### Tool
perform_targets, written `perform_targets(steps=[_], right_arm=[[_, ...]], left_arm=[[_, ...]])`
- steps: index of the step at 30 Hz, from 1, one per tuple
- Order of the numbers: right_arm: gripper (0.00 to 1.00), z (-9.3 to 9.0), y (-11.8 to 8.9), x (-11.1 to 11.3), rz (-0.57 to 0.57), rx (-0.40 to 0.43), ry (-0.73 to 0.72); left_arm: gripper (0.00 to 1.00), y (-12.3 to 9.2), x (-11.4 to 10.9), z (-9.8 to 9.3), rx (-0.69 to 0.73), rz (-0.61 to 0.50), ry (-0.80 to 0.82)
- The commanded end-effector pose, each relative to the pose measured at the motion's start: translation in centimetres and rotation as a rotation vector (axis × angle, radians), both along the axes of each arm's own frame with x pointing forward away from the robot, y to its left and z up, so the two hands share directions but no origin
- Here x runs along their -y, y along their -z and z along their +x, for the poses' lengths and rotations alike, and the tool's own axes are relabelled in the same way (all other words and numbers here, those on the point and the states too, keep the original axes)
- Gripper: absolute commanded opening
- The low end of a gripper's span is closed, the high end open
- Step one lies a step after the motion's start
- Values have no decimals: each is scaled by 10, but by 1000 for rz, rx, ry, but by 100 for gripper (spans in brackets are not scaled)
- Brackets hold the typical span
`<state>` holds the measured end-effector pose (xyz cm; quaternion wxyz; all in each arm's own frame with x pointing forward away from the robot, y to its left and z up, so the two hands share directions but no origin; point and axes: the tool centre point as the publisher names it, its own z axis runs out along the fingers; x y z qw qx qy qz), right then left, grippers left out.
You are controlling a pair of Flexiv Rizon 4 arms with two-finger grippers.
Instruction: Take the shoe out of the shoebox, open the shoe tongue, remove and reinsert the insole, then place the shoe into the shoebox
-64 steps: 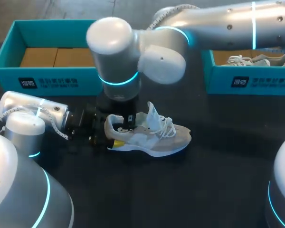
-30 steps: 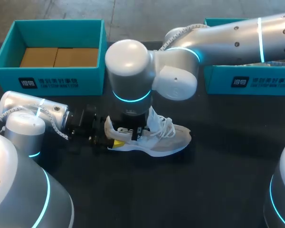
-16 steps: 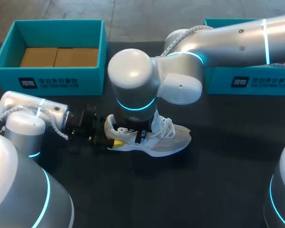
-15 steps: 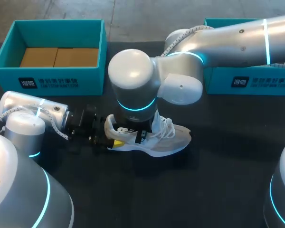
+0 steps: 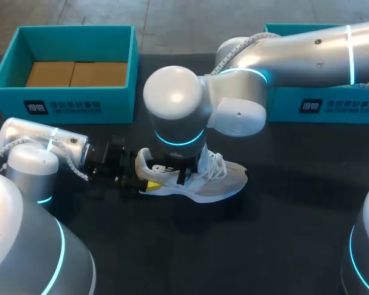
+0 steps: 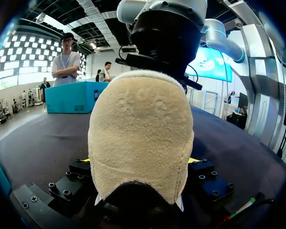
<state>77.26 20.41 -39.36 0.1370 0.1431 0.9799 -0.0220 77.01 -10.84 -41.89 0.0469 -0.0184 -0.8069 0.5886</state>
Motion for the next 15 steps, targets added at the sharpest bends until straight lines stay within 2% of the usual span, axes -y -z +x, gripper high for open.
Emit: perform_targets(steps=[1, 3, 6, 15], right_arm=[[34, -2, -3, 4, -2, 16, -2], [38, 0, -4, 4, -4, 21, -5], [38, 5, -2, 4, -8, 14, -14], [38, 12, 24, 2, 32, -56, -39]], left_arm=[[0, 3, -1, 0, 0, 2, 0], [0, 3, -1, 0, 0, 2, 0], [0, 3, -1, 0, 0, 2, 0], [0, 3, -1, 0, 0, 2, 0]])
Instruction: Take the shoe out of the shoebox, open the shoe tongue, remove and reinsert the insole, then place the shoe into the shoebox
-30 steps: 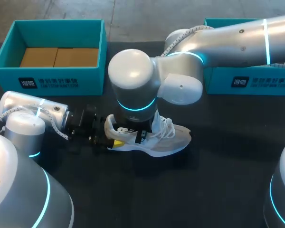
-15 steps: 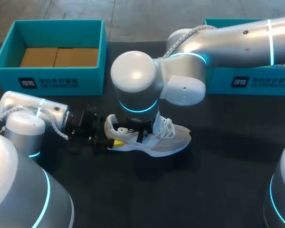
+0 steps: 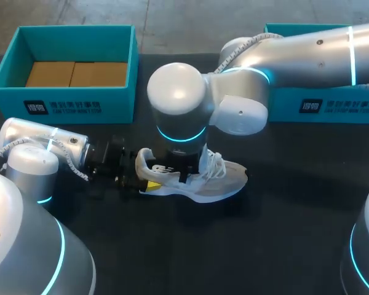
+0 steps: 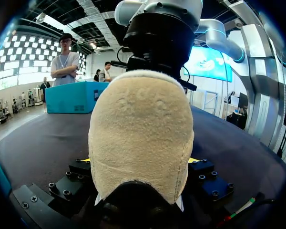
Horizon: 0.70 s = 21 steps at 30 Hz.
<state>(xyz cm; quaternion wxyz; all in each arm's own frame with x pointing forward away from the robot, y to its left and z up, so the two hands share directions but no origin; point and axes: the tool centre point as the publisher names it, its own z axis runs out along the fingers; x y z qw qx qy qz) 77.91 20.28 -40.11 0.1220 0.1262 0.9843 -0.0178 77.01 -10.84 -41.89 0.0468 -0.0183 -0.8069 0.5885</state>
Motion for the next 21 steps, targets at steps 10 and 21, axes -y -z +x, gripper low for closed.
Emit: perform_targets(steps=[10, 21], right_arm=[[36, -10, 36, -10, 98, -101, 0], [22, -34, 47, -25, 70, -268, -21]], left_arm=[[0, 3, -1, 0, 0, 2, 0], [0, 3, -1, 0, 0, 2, 0]])
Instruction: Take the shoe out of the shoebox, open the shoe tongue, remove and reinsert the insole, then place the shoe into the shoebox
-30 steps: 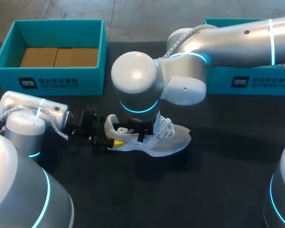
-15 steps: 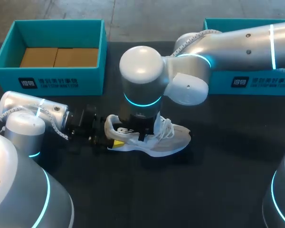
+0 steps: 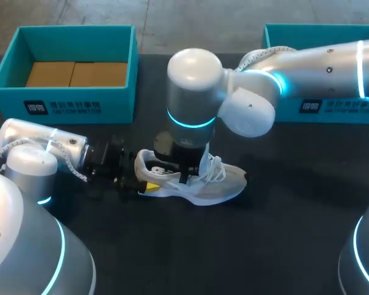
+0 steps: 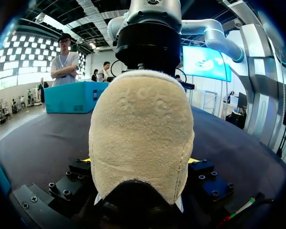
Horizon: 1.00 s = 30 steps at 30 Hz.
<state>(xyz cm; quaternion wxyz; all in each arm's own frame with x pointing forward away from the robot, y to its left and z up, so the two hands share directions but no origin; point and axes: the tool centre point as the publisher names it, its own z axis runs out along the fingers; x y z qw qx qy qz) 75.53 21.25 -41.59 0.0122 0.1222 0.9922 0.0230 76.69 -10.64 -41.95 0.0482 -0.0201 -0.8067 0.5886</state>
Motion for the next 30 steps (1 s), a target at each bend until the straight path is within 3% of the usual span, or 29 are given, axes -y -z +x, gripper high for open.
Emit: perform_targets(steps=[1, 5, 12, 30], right_arm=[[17, -11, 33, -16, -33, -62, -17], [1, -15, 35, -17, -57, -111, -21], [0, -23, 31, -15, -66, -110, 4], [0, -19, -33, -3, -49, 160, 48]], left_arm=[[0, 2, 1, 3, 0, 3, -5], [0, 2, 1, 3, 0, 3, -5], [0, 2, 1, 3, 0, 3, -5], [0, 2, 1, 3, 0, 3, -5]])
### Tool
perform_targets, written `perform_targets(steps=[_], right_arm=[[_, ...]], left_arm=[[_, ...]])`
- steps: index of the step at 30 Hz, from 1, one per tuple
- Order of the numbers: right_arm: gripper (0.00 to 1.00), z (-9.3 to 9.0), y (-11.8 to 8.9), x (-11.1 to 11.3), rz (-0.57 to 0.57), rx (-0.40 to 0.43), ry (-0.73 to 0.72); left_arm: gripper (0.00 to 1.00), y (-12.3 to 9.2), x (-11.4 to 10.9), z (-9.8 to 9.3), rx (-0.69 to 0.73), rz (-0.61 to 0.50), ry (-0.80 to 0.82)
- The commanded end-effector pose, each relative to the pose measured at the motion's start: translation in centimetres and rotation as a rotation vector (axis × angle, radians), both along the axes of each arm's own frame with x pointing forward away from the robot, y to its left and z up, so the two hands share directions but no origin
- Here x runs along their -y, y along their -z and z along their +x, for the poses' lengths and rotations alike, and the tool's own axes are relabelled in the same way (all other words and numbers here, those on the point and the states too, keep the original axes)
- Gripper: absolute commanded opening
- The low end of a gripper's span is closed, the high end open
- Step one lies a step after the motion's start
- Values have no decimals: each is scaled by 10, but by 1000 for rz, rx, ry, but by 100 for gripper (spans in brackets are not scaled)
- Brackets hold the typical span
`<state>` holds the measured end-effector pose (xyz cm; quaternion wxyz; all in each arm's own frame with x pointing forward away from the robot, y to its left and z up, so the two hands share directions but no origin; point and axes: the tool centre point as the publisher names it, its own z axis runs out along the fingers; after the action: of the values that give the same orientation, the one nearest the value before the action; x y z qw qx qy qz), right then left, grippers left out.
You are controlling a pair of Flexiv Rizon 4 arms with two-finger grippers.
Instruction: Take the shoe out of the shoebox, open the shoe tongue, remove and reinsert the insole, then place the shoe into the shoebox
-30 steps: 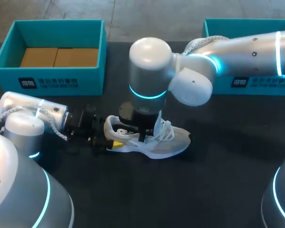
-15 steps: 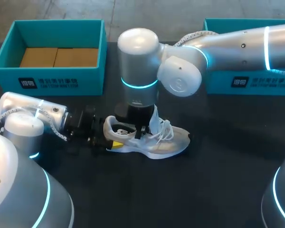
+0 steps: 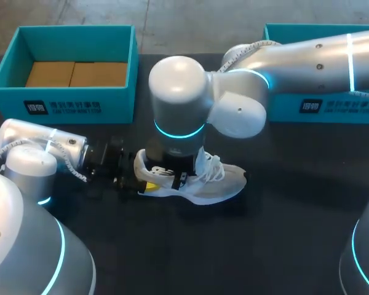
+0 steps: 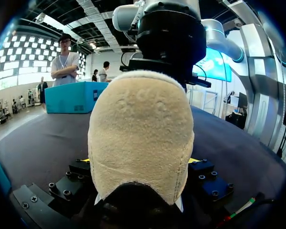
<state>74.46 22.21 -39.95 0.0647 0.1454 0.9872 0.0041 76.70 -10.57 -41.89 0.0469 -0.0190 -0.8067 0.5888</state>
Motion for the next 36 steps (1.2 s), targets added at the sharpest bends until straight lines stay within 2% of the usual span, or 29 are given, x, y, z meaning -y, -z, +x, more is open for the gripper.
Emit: perform_targets(steps=[1, 18, 26, 36], right_arm=[[0, -8, -19, 6, 3, 73, -7], [0, -6, -41, 11, 56, 160, -32], [0, 11, -50, 3, 14, 192, -73], [0, 29, -50, -13, -56, 186, -107]], left_arm=[[0, 3, 2, 3, -1, 3, -2], [0, 3, 2, 3, -1, 3, -2], [0, 3, 2, 3, -1, 3, -2], [0, 3, 2, 3, -1, 3, -2]])
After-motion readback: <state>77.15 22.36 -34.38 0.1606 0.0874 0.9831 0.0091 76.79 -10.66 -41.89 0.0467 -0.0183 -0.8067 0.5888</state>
